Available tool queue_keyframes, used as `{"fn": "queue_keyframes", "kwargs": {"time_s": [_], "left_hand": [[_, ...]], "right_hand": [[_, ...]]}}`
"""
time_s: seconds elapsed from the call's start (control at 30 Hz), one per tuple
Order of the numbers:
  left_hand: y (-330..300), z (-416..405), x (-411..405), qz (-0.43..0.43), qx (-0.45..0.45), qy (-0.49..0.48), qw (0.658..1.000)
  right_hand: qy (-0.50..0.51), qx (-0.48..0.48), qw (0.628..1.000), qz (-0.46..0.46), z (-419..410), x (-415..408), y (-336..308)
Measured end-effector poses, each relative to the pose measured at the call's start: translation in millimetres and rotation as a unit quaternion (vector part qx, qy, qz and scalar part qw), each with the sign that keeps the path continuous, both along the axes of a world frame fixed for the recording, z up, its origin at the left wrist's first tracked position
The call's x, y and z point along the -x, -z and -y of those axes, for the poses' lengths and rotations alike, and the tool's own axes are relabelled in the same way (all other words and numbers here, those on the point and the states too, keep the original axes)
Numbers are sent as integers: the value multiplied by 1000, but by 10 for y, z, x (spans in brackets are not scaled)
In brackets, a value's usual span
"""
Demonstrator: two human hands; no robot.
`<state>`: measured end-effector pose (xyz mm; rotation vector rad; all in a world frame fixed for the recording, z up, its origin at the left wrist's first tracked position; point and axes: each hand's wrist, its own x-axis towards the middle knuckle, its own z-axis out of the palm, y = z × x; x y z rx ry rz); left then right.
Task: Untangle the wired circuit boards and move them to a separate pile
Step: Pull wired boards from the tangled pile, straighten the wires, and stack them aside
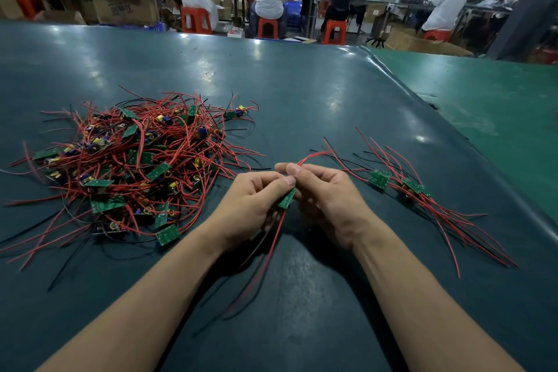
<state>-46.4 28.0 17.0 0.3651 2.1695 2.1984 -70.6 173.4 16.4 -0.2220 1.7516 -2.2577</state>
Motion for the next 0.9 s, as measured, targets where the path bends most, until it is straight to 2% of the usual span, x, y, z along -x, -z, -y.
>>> {"fn": "queue_keyframes", "kwargs": {"time_s": [0.13,0.33,0.4,0.5,0.6,0.73,0.9], "left_hand": [[-29,0,-12,5,14,-4,1000],[-50,5,-44,7,40,17,999],[-49,10,-48,3,47,20,999],[-46,14,-51,-7,47,26,999],[-42,16,-54,-7,47,29,998],[-36,24,-52,-11,60,37,997],[-51,27,-58,-3,67,42,997]], "right_hand": [[22,-15,1000,-13,-20,3,-26],[211,29,976,-39,-160,147,-31],[261,-43,960,-88,-186,168,9],[306,-232,897,-218,-188,196,94],[306,-291,866,-269,-161,191,121],[278,-291,870,-285,-162,174,115],[260,-208,913,-237,-174,165,82]]}}
